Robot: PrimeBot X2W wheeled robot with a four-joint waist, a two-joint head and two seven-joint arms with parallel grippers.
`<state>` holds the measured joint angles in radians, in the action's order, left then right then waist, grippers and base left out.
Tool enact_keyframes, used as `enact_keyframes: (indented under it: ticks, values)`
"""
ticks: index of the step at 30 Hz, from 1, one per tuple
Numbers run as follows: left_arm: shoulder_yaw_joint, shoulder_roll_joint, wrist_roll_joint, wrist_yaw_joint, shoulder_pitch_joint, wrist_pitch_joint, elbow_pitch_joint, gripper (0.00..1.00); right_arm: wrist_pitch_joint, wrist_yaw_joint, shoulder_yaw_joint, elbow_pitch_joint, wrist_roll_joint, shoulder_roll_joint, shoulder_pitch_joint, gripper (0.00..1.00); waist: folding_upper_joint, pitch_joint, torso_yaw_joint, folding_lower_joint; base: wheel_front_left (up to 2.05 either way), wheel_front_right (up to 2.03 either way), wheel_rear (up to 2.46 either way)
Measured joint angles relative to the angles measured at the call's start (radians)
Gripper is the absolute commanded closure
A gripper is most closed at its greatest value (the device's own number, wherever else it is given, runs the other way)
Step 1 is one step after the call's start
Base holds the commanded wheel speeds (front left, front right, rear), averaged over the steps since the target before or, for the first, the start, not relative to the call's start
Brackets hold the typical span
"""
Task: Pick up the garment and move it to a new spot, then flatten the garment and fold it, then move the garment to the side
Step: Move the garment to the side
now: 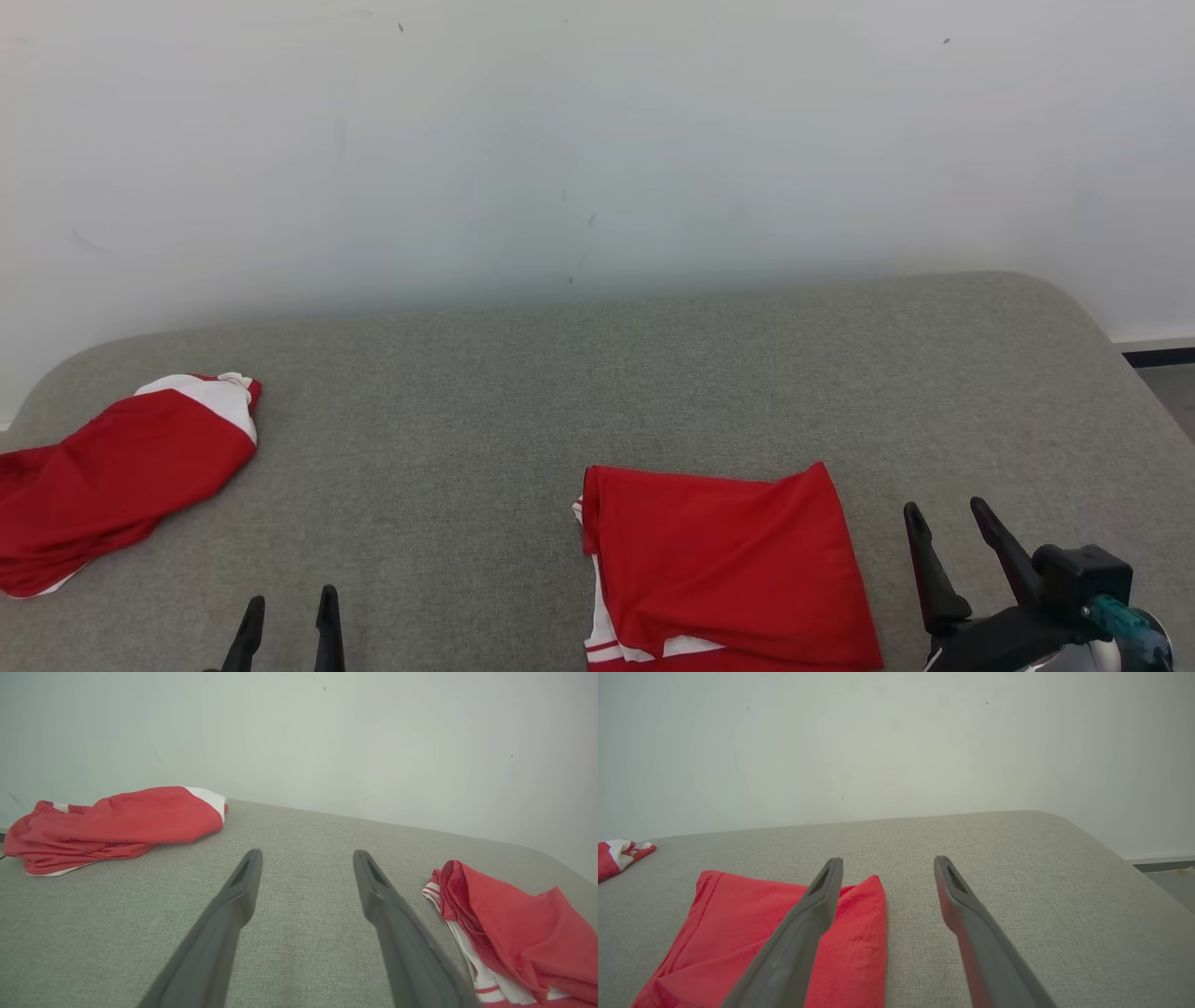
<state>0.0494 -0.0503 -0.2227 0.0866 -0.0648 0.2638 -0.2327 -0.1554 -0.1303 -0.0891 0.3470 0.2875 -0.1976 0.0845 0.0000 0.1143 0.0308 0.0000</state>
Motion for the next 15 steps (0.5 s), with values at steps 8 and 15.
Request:
enact_keyframes:
  ticks: [8,15]
  values:
    - [-0.028,0.000,-0.007,-0.007,0.005,0.000,0.006,0.00,0.174,0.000,-0.032,0.048,0.055,-0.029,0.076,0.00,0.0000,-0.021,-0.016,0.0001,0.00,0.00,0.00]
    - [-0.063,0.000,-0.014,-0.017,0.020,0.000,0.006,0.00,0.378,0.000,-0.047,0.167,0.103,-0.051,0.158,0.00,0.0000,-0.054,-0.058,0.0002,0.00,0.00,0.00]
